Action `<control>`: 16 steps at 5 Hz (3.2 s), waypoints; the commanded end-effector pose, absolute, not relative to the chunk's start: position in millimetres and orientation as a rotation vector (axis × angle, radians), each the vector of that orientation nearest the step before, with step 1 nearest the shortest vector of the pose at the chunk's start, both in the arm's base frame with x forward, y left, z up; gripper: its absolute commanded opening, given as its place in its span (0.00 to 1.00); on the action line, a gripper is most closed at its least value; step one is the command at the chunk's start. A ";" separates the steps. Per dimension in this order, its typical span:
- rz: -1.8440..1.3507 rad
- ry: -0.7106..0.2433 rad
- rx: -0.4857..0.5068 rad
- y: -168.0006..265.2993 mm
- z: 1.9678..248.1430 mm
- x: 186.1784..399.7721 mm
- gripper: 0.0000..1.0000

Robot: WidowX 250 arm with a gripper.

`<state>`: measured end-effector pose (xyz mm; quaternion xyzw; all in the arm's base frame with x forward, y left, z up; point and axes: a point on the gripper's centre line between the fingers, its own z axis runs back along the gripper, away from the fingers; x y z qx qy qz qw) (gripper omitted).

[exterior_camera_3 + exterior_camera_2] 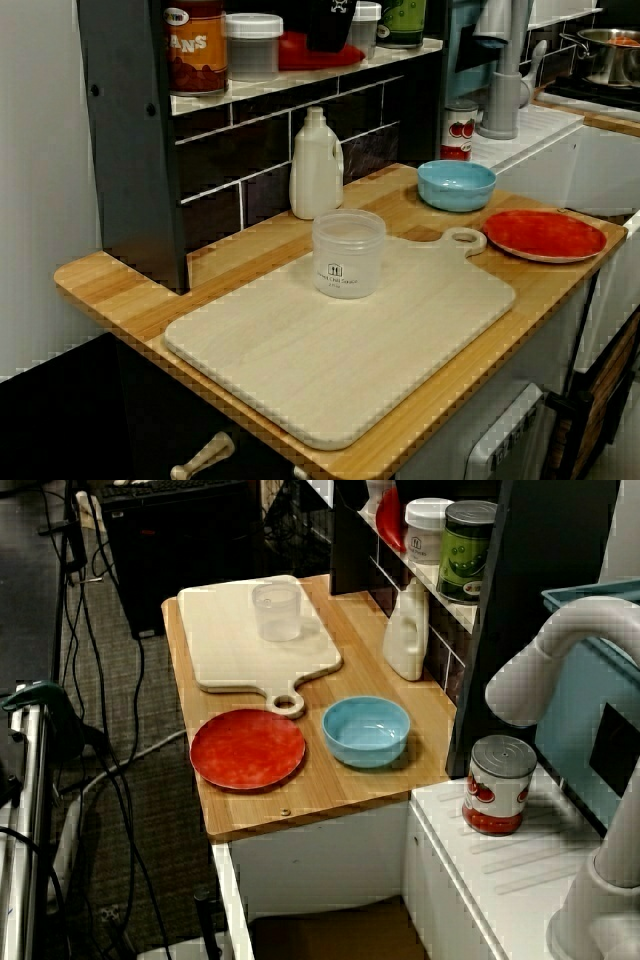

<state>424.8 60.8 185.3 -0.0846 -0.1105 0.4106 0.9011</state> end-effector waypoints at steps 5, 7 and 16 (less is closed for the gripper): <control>0.865 -0.292 -0.193 55.5 199.0 428.1 1.00; 0.858 -0.296 -0.172 52.3 190.1 427.1 1.00; 0.619 -0.278 -0.240 41.0 214.1 303.9 0.00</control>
